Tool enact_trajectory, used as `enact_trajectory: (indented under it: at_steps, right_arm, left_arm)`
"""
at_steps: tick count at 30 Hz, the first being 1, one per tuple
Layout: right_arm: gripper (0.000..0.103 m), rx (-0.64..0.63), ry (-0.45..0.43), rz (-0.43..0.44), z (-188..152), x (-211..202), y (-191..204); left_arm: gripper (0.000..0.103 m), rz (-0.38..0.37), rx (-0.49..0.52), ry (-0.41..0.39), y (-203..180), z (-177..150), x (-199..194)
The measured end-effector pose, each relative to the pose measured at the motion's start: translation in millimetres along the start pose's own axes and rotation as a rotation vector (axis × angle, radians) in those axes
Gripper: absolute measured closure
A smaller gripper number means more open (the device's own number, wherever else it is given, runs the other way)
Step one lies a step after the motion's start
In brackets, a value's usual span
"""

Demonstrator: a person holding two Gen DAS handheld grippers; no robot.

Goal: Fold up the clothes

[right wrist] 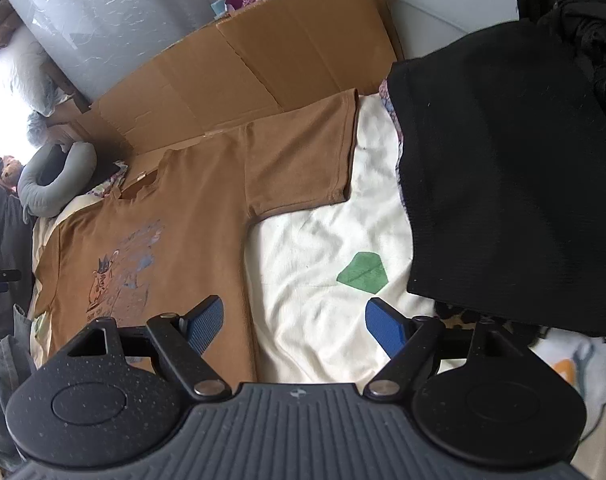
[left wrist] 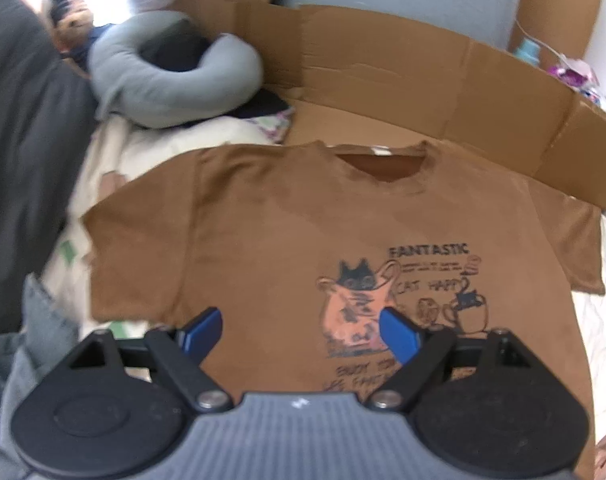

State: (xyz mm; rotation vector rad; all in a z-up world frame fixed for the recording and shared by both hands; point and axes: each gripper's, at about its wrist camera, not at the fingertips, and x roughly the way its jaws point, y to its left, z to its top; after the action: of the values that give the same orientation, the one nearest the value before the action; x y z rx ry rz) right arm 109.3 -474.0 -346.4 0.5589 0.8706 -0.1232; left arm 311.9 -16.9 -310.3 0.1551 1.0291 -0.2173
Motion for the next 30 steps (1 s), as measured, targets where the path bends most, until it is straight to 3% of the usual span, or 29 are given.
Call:
enact_trajectory:
  at_steps: [5, 9, 13, 19, 24, 27, 29, 30]
  right_arm:
    - [0.02, 0.023, -0.017, 0.019, 2, 18, -1]
    - [0.021, 0.016, -0.016, 0.02, 6, 33, -2]
    - [0.033, 0.058, -0.011, 0.023, 13, 50, -8]
    - [0.039, 0.139, -0.041, 0.009, 26, 79, -8]
    - [0.041, 0.152, -0.064, -0.012, 38, 102, -7]
    - [0.046, 0.186, -0.069, -0.01, 45, 115, -12]
    - [0.049, 0.222, -0.072, -0.015, 50, 123, -15]
    - [0.049, 0.24, -0.074, -0.018, 52, 127, -17]
  left_arm:
    - [0.016, -0.067, 0.05, -0.002, -34, 7, 22]
    - [0.014, -0.141, 0.071, -0.061, -61, 16, 27]
    - [0.014, -0.209, 0.082, -0.072, -88, 20, 40]
    - [0.023, -0.261, 0.131, -0.062, -132, 12, 68]
    - [0.025, -0.294, 0.152, -0.07, -159, 2, 78]
    - [0.031, -0.311, 0.126, -0.063, -169, -3, 87]
    - [0.038, -0.314, 0.114, -0.051, -176, -8, 92]
    - [0.047, -0.314, 0.11, -0.043, -178, -10, 96]
